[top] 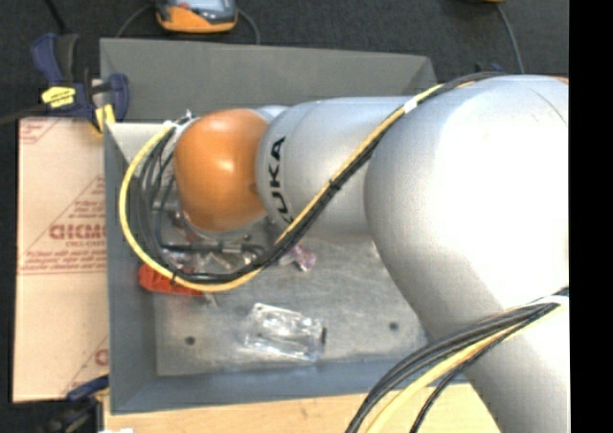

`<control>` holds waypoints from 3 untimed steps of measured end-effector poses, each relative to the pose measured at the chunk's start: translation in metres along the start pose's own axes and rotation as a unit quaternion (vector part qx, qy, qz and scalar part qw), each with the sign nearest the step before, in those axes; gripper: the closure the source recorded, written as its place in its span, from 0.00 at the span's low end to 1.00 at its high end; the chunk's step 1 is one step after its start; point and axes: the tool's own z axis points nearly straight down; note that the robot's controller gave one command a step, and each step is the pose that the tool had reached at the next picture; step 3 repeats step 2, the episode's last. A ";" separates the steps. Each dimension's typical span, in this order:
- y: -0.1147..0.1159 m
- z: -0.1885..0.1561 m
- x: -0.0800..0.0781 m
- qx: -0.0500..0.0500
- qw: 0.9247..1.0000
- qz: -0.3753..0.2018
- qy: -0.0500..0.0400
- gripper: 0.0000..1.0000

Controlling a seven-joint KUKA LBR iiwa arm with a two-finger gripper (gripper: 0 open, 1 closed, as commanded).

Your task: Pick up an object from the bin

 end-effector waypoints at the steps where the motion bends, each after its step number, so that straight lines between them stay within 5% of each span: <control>1: -0.034 -0.112 -0.017 0.000 1.000 -0.005 -0.009 1.00; 2: -0.044 -0.245 0.011 0.000 0.974 -0.227 -0.008 1.00; 3: -0.044 -0.245 0.011 0.000 0.974 -0.227 -0.008 1.00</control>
Offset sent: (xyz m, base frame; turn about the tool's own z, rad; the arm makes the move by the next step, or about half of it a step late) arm 0.0318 -0.0089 0.1058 -0.0161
